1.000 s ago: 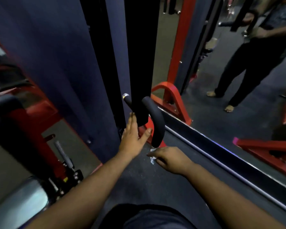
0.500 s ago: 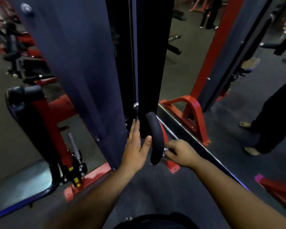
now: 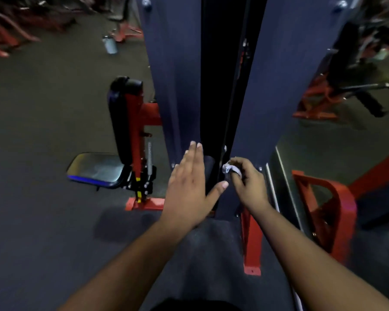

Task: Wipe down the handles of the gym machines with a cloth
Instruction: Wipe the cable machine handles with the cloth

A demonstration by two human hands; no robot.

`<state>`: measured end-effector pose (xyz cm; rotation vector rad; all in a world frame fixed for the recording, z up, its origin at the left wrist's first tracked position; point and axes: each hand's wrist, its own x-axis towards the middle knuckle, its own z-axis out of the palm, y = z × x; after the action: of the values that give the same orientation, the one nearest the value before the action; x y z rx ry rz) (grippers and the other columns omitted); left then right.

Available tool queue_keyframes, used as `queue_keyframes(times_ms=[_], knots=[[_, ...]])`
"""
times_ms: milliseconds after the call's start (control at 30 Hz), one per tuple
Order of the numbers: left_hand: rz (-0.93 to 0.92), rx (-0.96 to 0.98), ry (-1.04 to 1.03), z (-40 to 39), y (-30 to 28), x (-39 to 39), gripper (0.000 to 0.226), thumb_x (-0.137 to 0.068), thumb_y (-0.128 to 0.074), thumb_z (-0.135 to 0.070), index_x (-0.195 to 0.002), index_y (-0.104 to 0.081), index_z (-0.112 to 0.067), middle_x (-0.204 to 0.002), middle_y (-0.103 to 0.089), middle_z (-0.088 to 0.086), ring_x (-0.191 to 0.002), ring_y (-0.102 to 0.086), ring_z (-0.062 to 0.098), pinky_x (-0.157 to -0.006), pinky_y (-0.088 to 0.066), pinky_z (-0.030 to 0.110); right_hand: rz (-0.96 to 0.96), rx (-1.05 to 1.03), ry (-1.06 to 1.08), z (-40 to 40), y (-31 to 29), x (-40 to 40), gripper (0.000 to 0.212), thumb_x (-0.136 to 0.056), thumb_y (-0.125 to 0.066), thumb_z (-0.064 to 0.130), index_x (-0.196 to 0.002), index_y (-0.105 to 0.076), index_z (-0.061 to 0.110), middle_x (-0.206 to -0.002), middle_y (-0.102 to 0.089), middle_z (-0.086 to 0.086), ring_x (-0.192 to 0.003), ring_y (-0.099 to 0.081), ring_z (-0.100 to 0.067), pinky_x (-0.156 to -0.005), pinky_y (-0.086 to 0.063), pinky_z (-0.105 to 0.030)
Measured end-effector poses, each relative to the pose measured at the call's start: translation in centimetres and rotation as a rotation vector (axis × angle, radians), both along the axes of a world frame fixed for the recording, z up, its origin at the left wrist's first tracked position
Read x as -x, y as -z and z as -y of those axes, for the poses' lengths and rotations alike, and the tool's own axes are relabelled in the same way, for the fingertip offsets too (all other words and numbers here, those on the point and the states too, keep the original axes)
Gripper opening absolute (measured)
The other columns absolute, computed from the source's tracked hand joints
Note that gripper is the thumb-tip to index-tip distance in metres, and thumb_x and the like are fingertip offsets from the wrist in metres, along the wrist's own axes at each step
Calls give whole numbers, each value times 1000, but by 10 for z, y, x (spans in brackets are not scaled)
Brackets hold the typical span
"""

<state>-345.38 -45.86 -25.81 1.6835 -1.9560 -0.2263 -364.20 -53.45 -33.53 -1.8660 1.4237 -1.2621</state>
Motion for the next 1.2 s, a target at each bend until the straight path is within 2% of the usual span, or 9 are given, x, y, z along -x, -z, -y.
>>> queue_keyframes(times_ms=[200, 400, 533, 633, 767, 867, 1000, 1133, 1200], knots=[[241, -85, -210, -1, -9, 20, 100, -96, -30, -74, -163, 1, -7, -172, 5, 11, -159, -7, 25, -126, -20, 50, 25, 49, -102, 23, -1, -8, 31, -90, -63, 1, -117, -66, 17, -108, -71, 11, -98, -68, -9, -87, -54, -26], [248, -163, -356, 2, -20, 36, 106, -92, -22, -82, -164, -1, -7, -172, 4, 14, -159, -7, 26, -128, -15, 47, -49, 71, -242, 45, 13, -3, 44, -95, -57, -6, -135, -63, 11, -139, -59, 4, -133, -51, -7, -110, -39, -16], [172, -171, -465, 21, -25, 47, 108, -90, -30, -85, -163, -11, -8, -171, -11, 12, -156, -21, 26, -125, -23, 45, -153, 54, -405, 70, 26, -4, 32, -96, -53, -6, -117, -63, 15, -121, -67, -21, -114, -63, -39, -100, -51, -51], [154, -152, -585, 30, -19, 55, 109, -88, -30, -88, -163, -16, -10, -170, -19, 11, -153, -30, 26, -121, -32, 43, -343, 187, -553, 89, 32, 3, 48, -88, -57, -11, -114, -52, 29, -134, -63, -11, -134, -53, -29, -116, -31, -65], [298, -39, -759, 34, -4, 64, 101, -93, -27, -83, -162, -24, -9, -167, -28, 12, -151, -34, 28, -118, -38, 45, -509, 270, -507, 130, 30, 17, 69, -89, -57, -6, -146, -43, 31, -154, -49, 4, -148, -36, -17, -119, -17, -63], [387, -11, -839, 38, 0, 67, 96, -96, -23, -80, -160, -26, -9, -165, -31, 14, -152, -32, 30, -120, -35, 47, -450, 132, -502, 140, 32, 11, 58, -97, -53, 2, -150, -47, 26, -158, -43, 7, -151, -29, -13, -122, -15, -63], [475, -19, -943, 39, 3, 70, 91, -98, -25, -77, -161, -26, -10, -165, -30, 16, -154, -27, 32, -122, -28, 55, -290, 152, -745, 104, 33, -1, 46, -104, -49, 9, -150, -49, 17, -157, -45, 3, -150, -23, -2, -125, -14, -52], [514, -50, -1017, 39, 9, 82, 82, -103, -26, -66, -162, -21, -9, -168, -23, 17, -156, -20, 35, -124, -21, 58, -442, 334, -809, 126, 33, 5, 51, -102, -54, 10, -150, -46, 24, -156, -47, 8, -150, -30, -7, -124, -10, -60], [541, -68, -1027, 38, 16, 89, 78, -106, -28, -59, -163, -17, -7, -168, -22, 16, -156, -18, 36, -123, -21, 59, -496, 263, -725, 147, 32, 8, 44, -105, -50, 20, -148, -45, 31, -154, -46, 11, -148, -33, -10, -122, -10, -66]])
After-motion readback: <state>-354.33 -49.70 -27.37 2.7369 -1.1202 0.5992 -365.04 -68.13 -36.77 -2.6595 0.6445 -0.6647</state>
